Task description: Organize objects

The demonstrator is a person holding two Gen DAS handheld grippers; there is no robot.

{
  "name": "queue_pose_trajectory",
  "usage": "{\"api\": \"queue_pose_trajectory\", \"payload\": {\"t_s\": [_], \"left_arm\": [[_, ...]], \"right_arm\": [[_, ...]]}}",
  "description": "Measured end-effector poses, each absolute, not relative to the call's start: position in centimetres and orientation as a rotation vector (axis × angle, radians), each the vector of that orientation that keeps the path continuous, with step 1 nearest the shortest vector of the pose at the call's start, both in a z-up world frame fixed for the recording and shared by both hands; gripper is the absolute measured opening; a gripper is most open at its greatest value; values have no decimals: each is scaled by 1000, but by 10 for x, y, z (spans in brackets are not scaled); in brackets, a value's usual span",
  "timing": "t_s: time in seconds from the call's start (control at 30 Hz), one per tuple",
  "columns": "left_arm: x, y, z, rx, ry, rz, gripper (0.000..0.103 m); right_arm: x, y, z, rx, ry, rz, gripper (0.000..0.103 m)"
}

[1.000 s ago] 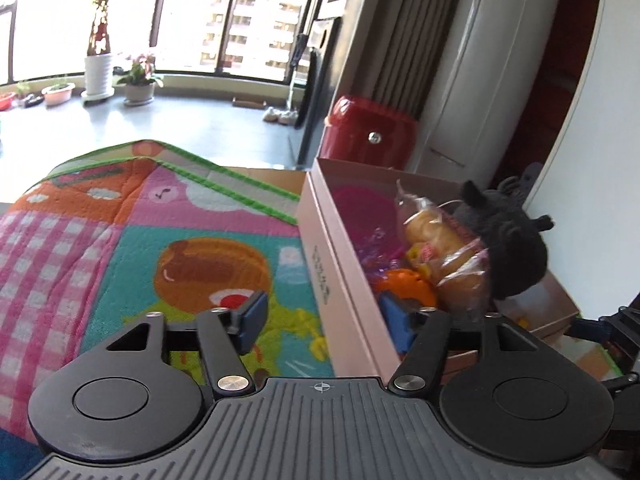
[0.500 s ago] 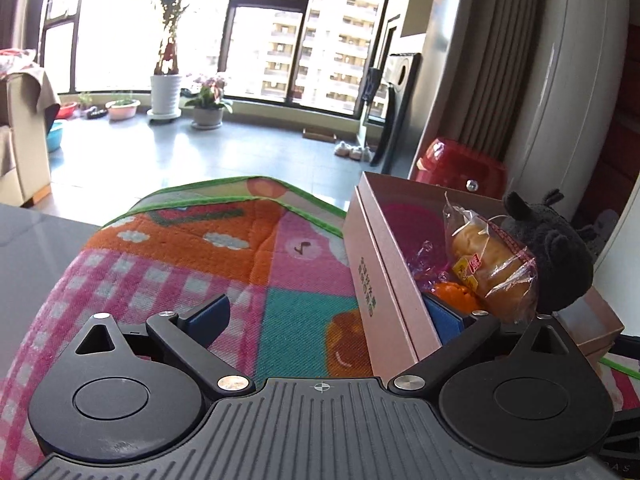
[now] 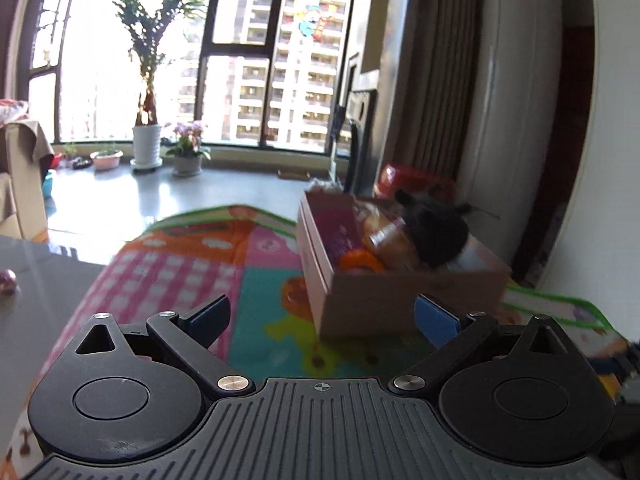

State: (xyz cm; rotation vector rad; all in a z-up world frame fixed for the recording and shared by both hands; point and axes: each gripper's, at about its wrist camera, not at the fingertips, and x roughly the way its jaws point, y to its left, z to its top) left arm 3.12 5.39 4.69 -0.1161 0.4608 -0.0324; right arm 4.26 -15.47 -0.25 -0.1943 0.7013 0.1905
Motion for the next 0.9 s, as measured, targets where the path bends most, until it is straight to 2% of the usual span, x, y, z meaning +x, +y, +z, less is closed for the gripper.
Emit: {"api": "queue_pose_trajectory", "payload": {"t_s": [0.13,0.33,0.9], "left_arm": [[14,32,19,-92,576,-37,101],[21,8,-2,-31,664,38,101],[32,6,-5,-36,676,105,103]], "right_arm": [[45,-176,-8,-23,725,193,103],[33,-172,-11,-64,682,178,103],[35,-175,-12,-50,683,182,103]]}}
